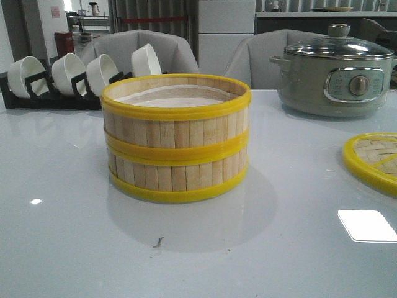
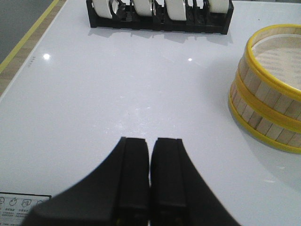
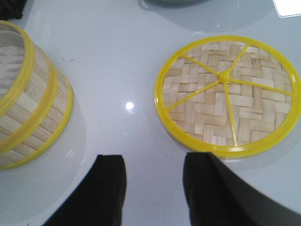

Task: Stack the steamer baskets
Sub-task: 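Move the right gripper over the center hub of the bamboo lid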

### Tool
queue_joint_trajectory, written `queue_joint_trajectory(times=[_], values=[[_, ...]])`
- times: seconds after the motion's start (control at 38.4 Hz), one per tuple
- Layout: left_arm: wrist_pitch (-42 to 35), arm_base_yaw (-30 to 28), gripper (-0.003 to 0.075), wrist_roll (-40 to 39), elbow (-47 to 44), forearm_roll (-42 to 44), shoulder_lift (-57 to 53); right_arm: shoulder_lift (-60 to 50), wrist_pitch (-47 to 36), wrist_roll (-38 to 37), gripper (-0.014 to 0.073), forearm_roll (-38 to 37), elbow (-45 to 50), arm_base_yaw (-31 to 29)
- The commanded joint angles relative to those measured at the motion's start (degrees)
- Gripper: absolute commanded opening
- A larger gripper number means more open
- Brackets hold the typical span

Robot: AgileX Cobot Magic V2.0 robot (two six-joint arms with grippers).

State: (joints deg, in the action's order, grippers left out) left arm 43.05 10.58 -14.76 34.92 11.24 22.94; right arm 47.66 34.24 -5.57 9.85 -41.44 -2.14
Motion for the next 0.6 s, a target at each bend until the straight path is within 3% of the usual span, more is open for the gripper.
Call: queue_joint_trajectory(times=[0.0, 0.16, 0.36, 0.57], values=[[-4.2, 0.4, 0.0087, -0.4, 1.7, 0.2, 0.5, 0.3, -4.7, 0.7, 0.0412, 0.4, -2.1, -0.2], [-4.2, 0.4, 0.0087, -0.4, 1.7, 0.2, 0.5, 0.8, -6.4, 0.7, 0.0404, 0.4, -2.1, -0.2], [-4.2, 0.4, 0.0087, -0.4, 1.7, 0.2, 0.5, 1.8, -6.9, 0.7, 0.0214, 0.4, -2.1, -0.2], [-4.2, 0.4, 0.0087, -0.4, 1.7, 0.2, 0.5, 1.8, -8.2, 0.7, 0.0212, 0.4, -2.1, -0.2]])
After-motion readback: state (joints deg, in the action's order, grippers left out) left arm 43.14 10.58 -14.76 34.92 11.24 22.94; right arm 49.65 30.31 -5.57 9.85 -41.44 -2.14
